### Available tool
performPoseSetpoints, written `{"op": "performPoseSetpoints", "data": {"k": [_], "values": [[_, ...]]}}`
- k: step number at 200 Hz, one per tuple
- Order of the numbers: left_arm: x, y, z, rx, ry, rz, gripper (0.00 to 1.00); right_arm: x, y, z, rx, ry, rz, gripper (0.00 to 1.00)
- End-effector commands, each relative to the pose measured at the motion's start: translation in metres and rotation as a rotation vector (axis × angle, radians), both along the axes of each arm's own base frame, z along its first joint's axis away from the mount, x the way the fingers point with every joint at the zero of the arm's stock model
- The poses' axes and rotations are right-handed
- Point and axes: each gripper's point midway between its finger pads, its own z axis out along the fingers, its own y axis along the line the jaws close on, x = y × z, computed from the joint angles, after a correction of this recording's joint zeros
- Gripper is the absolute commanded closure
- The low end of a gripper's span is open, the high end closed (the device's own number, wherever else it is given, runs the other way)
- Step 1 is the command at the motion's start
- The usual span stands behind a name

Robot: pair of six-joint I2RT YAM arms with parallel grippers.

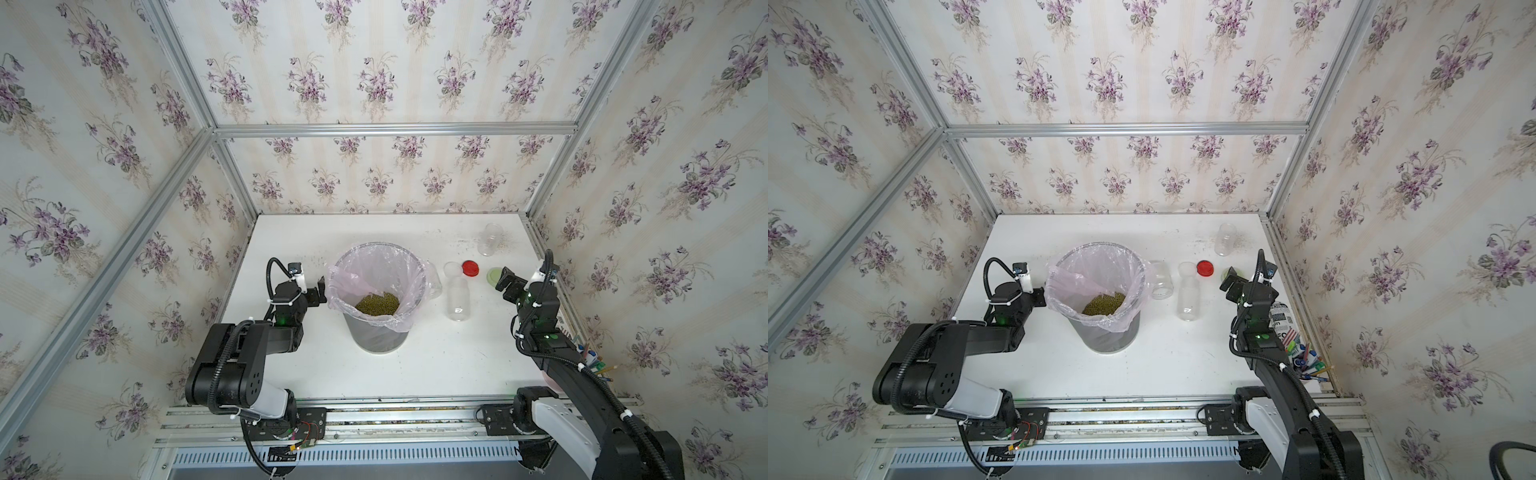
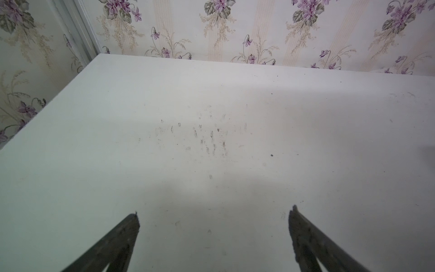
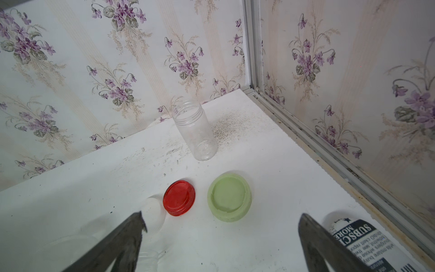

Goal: Empty moldy mung beans from jars
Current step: Reset both arms

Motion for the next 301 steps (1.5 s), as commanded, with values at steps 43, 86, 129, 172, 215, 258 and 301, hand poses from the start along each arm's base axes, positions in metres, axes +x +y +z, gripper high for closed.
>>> {"op": "performPoseSetpoints", "data": {"k": [43,86,129,172,215,258,301], "values": [[0.008,-0.016,0.001,0.064,0.03,-0.071,0.0,-0.011,-0.007,-0.001,-0.099,-0.191,-0.009,0.0],[0.008,-0.016,0.001,0.062,0.031,-0.071,0.0,-0.012,-0.016,-0.008,-0.115,-0.236,-0.069,0.0],[0.007,-0.016,0.001,0.063,0.032,-0.071,0.0,-0.023,-0.025,-0.012,-0.128,-0.28,-0.124,0.0],[0.007,-0.016,0.001,0.063,0.033,-0.072,0.0,-0.033,-0.024,-0.013,-0.132,-0.349,-0.12,0.0],[0.008,-0.016,0.002,0.063,0.031,-0.071,0.0,-0.018,-0.015,-0.017,-0.17,-0.332,-0.074,0.0],[0.007,-0.016,0.001,0.063,0.032,-0.071,0.0,0.02,0.012,-0.032,-0.225,-0.21,0.064,0.0],[0.008,-0.016,0.002,0.063,0.03,-0.071,0.0,0.041,0.019,-0.045,-0.242,-0.154,0.096,0.0]]}}
